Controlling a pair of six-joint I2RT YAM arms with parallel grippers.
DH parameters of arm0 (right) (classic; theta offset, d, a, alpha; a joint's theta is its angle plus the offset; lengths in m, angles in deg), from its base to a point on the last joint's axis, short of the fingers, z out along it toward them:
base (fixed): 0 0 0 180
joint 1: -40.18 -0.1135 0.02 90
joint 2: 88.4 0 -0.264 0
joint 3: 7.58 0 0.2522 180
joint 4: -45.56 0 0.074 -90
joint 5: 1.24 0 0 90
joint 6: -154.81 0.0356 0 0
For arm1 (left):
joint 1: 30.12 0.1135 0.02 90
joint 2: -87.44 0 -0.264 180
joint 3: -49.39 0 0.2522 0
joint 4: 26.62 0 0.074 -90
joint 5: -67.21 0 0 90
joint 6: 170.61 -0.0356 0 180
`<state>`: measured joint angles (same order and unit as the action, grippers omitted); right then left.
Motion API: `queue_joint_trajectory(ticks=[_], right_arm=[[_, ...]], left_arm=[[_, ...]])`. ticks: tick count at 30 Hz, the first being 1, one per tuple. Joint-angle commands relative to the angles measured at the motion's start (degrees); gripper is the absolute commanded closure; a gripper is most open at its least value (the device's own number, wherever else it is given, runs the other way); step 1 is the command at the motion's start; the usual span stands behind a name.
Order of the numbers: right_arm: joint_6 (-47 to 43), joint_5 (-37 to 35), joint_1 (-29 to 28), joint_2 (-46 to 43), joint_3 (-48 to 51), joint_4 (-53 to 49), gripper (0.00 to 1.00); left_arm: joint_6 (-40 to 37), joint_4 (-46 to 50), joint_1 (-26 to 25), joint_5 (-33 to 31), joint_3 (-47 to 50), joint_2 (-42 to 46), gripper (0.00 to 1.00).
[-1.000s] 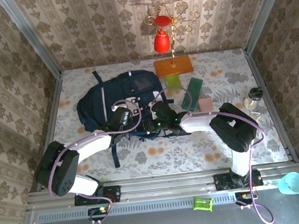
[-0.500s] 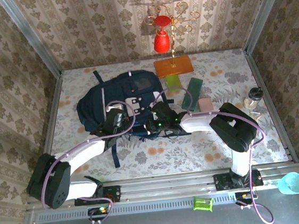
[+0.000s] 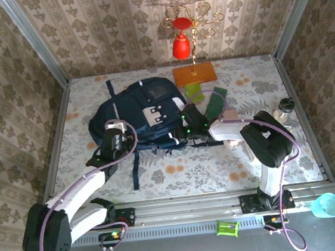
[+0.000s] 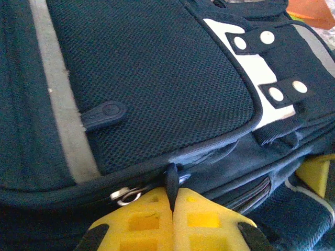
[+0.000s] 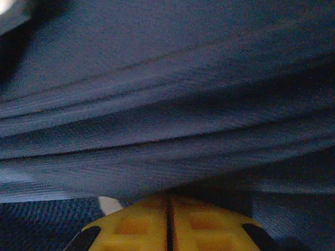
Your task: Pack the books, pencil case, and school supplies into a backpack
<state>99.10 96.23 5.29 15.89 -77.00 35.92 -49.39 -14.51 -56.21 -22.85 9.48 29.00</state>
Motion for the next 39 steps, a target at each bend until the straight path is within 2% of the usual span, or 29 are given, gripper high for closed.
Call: queue_joint_trajectory(ticks=[1, 6, 9, 10, 15, 21, 26, 33, 36, 39], right_arm=[[-3.77, -3.48, 3.16, -1.18, 0.74, -8.41, 0.85], [-5.35, 6.94, 2.74, -7.75, 1.87, -3.48, 0.7], [0.12, 10.11, 1.78, -11.8, 3.97, 0.3, 0.56], [3.29, 10.97, 1.1, -12.59, 5.19, 2.4, 0.51], [19.43, 10.99, -3.25, -11.98, 8.5, 13.61, 0.37], [28.88, 6.54, -6.68, -7.51, 7.14, 17.65, 0.29], [32.69, 3.29, -6.59, -4.42, 6.73, 20.89, 0.28], [37.88, -2.45, -6.4, -1.93, 5.9, 25.3, 0.33], [39.6, -4.2, -6.28, -0.24, 5.4, 27.54, 0.42], [40.2, -4.58, -5.76, 0.92, 4.42, 27.92, 0.6]], left_arm=[[-0.78, -1.36, 2.18, 1.12, 0.9, 2.92, 1.0], [2.61, -4.03, 1.67, 4.84, 1.11, 3.51, 1.0], [5.09, -4.25, 0.33, 4.22, 0.46, 4.17, 1.0], [5.68, -4.19, -1.61, 3.49, 0.28, 4.31, 1.0], [7.41, -3.94, -5.61, 0.57, -0.72, 4.09, 1.0], [8.06, -4.81, -8.41, -0.21, -0.38, 4.4, 1.0], [7.49, -5.18, -9.63, 0.14, 0.44, 5.13, 1.0], [6.34, -4.33, -10.06, 2.34, 0.75, 6.66, 1.0], [5.88, -3.92, -10.08, 3.65, 0.58, 7.01, 1.0], [5.05, -2.85, -10.21, 4.34, 0.32, 7.44, 1.0]])
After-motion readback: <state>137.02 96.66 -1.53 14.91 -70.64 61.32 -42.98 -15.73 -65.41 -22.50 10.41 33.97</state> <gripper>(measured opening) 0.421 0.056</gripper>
